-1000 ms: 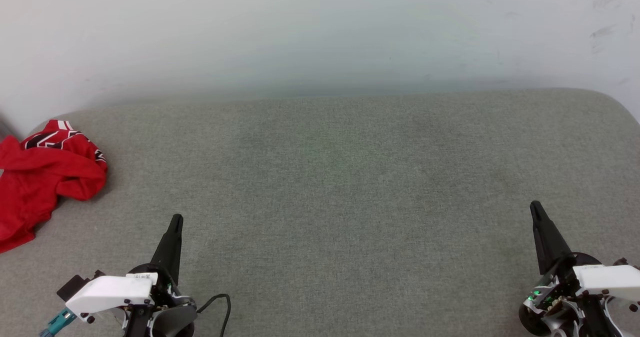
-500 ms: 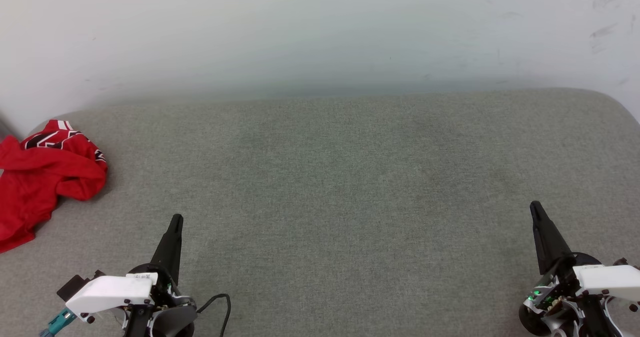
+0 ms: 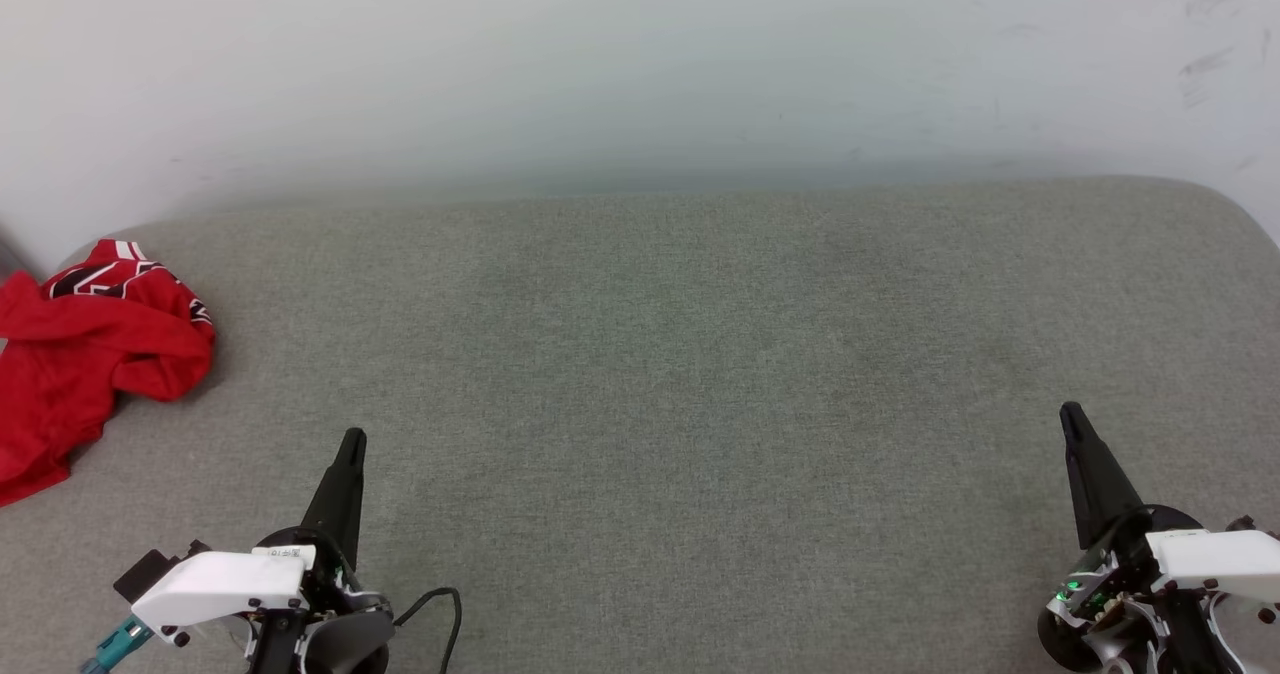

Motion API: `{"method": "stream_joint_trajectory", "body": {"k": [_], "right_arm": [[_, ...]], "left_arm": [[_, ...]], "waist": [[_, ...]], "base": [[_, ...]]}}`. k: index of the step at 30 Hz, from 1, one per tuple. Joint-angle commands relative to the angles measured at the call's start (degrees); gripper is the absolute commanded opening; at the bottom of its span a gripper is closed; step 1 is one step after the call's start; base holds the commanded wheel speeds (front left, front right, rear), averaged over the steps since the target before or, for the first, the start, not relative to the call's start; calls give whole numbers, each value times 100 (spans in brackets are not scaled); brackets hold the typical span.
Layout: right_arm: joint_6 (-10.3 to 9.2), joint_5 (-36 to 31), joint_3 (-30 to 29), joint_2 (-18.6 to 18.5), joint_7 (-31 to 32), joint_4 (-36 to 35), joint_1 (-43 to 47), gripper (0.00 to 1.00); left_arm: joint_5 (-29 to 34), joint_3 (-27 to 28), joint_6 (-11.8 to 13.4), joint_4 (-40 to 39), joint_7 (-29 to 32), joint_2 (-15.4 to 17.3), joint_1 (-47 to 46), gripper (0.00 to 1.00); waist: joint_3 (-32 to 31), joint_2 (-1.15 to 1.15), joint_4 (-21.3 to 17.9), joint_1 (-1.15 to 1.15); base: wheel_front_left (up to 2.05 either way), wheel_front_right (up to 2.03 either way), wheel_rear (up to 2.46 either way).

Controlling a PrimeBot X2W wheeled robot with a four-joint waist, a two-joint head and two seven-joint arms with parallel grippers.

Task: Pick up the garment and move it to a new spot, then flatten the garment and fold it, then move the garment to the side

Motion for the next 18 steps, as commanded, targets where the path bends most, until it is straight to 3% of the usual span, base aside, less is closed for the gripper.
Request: {"method": "stream_joint_trajectory", "body": {"k": [1, 18], "right_arm": [[0, 0, 0, 0, 0, 0, 0, 100], [0, -480, 100, 4, -379, 16, 227, 100]], "left_arm": [[0, 0, -1, 0, 0, 0, 0, 100], [315, 30, 3, -63, -386, -17, 286, 100]], "waist": [[0, 0, 0, 0], [17, 0, 3, 0]], "base": [[0, 0, 0], [0, 0, 0]]}}
